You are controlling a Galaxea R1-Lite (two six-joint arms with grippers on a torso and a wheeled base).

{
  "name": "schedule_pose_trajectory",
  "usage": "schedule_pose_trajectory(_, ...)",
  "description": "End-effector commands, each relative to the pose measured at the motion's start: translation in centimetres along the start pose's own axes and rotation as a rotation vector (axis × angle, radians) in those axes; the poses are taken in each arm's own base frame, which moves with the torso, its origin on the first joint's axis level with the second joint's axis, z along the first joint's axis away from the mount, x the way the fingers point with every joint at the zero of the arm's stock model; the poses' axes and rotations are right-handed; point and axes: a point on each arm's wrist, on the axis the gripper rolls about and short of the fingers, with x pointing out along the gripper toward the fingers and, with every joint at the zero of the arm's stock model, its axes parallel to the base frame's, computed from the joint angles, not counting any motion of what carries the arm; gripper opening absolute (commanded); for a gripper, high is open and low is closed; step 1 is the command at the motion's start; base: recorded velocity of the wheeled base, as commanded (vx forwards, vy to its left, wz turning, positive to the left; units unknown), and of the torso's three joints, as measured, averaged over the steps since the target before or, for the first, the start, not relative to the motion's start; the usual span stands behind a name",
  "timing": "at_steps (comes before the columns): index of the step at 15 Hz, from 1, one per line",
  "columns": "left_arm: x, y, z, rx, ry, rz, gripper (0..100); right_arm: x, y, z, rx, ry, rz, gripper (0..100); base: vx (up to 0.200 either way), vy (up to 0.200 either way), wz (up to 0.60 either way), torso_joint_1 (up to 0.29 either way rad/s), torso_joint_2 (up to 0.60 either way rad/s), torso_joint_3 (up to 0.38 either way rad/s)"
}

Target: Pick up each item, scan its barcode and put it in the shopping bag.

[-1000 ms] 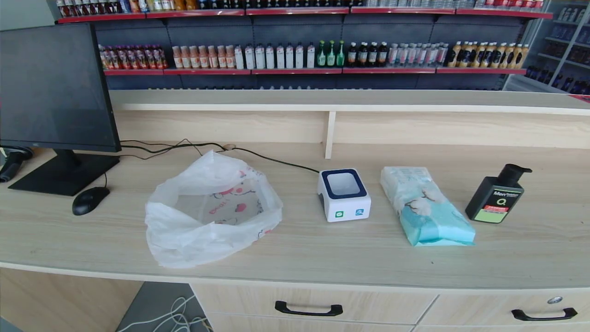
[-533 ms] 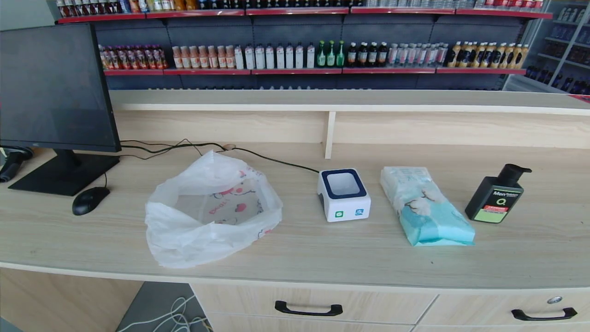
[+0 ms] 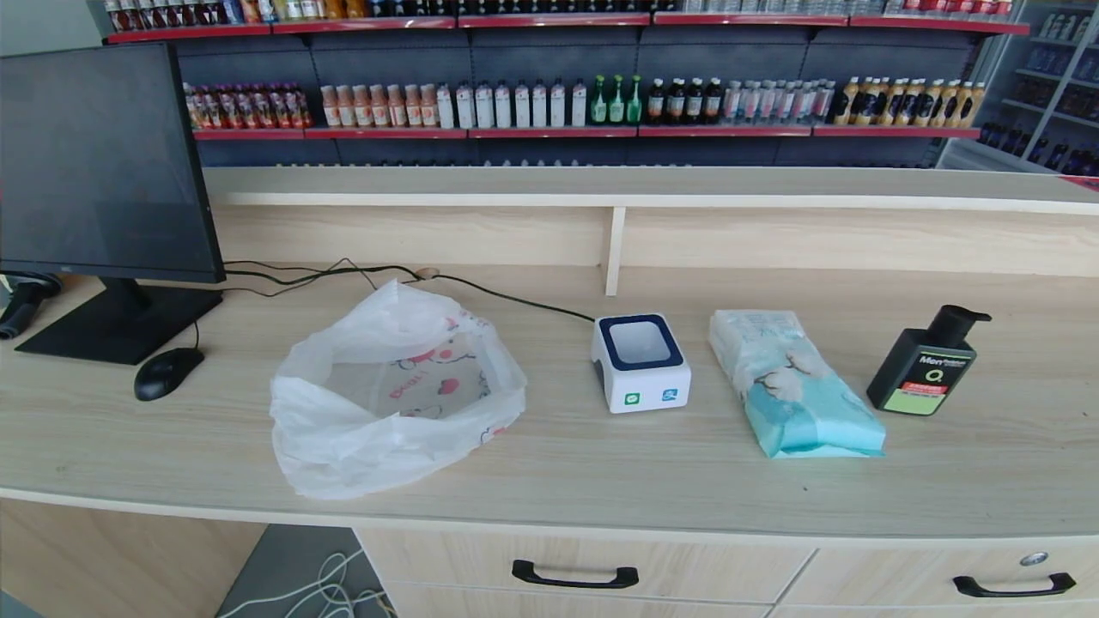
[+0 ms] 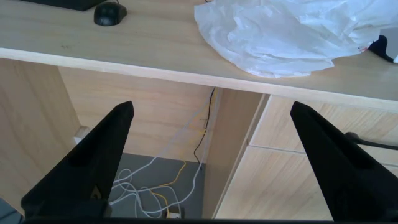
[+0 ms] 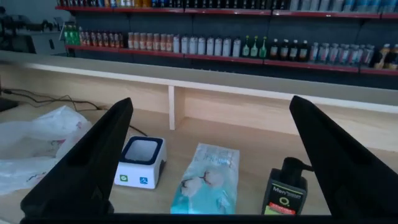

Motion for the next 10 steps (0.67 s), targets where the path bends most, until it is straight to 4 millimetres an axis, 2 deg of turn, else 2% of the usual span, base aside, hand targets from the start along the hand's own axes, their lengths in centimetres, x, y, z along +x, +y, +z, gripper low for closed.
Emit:
schedule_pose_trajectory(1,0.0,0.0,0.0,0.000,-0.001,0.000,100,5.5,0.2,-5.7,0.012,0.115,0.024,100,0.000,0.000,0.00,0.000,0.00,0.000)
schedule_pose_trajectory(3,0.0,0.0,0.0,0.000,-0.001,0.000,100,6.7,0.4,-7.4,0.012,0.122,0.032,100,0.000,0.000,0.00,0.000,0.00,0.000)
schedule_pose_trajectory(5,0.0,0.0,0.0,0.000,0.001,0.000,100,6.6,0.4,-8.4,-0.006,0.160,0.030,100,0.000,0.000,0.00,0.000,0.00,0.000)
schedule_pose_trajectory(10,0.0,0.0,0.0,0.000,-0.001,0.000,100,3.7,1.5,-11.0,0.012,0.287,0.094,100,0.000,0.000,0.00,0.000,0.00,0.000)
